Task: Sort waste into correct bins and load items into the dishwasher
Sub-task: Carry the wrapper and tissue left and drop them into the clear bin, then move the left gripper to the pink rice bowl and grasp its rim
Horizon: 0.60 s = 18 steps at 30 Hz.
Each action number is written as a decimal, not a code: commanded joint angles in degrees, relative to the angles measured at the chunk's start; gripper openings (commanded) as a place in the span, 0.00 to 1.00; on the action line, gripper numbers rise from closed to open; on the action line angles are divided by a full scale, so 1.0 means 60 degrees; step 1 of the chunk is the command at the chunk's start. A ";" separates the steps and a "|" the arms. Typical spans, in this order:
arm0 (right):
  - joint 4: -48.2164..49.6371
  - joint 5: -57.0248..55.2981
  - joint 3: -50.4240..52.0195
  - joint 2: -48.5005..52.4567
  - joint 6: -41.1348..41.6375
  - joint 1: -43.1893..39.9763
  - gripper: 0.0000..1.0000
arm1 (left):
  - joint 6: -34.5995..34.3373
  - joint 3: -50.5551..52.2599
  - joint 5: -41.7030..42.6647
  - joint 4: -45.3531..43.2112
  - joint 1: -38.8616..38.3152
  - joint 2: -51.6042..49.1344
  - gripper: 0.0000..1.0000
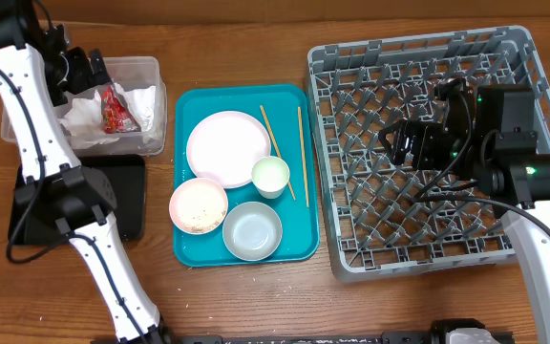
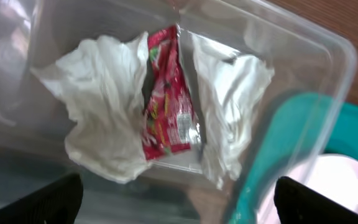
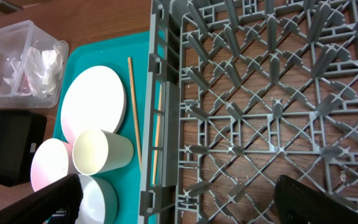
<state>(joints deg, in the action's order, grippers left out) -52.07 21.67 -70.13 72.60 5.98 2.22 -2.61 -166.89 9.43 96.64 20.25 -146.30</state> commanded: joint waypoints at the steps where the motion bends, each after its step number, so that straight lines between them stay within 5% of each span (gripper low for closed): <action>1: 0.0047 0.0091 -0.0215 -0.0022 0.0000 -0.0062 1.00 | 0.0346 -0.0084 0.0503 0.0029 -0.0117 0.1606 1.00; 7: -0.0058 0.0091 -0.0215 -0.0022 0.0000 -0.0062 1.00 | 0.0477 0.0510 0.1974 0.0029 -0.0583 0.3075 1.00; 18: -0.0036 0.0087 -0.0215 -0.0022 -0.0004 -0.0062 1.00 | 0.0685 0.6251 0.1253 0.0029 -0.2302 0.5792 1.00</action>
<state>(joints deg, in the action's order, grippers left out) -53.01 21.69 -70.13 72.60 5.96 2.22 0.40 -136.81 17.39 96.71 7.84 -113.78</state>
